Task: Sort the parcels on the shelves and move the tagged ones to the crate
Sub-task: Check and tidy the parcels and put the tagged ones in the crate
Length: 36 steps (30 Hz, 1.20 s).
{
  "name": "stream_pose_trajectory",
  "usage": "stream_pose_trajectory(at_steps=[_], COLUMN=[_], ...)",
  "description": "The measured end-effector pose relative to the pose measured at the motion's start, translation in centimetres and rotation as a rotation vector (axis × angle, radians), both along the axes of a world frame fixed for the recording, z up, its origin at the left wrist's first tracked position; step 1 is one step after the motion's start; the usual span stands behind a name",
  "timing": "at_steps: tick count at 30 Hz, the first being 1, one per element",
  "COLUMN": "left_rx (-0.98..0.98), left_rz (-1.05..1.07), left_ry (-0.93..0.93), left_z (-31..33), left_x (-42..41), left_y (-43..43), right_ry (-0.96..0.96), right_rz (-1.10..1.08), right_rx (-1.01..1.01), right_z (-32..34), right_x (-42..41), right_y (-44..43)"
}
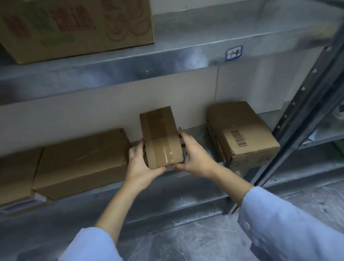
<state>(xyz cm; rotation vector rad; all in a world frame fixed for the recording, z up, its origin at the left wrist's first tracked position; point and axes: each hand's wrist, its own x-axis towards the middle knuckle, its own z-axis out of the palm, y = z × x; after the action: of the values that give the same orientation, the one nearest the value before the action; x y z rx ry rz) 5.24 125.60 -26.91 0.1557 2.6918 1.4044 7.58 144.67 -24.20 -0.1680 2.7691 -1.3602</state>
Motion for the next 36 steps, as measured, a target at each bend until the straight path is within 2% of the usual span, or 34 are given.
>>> stream_pose_trajectory(at_steps=[6,11,19,33,36], left_rx=[0.185,0.284,0.292,0.431,0.437], left_rz=[-0.057,-0.095,-0.138,-0.103,-0.123], left_ry=[-0.012,-0.025,0.006,-0.035,0.005], left_z=[2.9,5.0,7.9,9.7,9.7], left_x=[0.5,1.3,2.5,3.9,4.1], left_y=[0.5,0.9,1.9,1.8,2.0], right_ry=[-0.073,-0.031,0.046,0.006,0.07], right_rz=[-0.024,-0.068,-0.083,-0.18,-0.15], right_rx=[-0.037,-0.123,-0.139,-0.408,-0.319], right_z=[3.1,4.5,7.1,8.6,8.7], right_x=[1.8,2.9,3.9,5.7,5.8], right_y=[1.1,1.6,2.0,2.9,2.7])
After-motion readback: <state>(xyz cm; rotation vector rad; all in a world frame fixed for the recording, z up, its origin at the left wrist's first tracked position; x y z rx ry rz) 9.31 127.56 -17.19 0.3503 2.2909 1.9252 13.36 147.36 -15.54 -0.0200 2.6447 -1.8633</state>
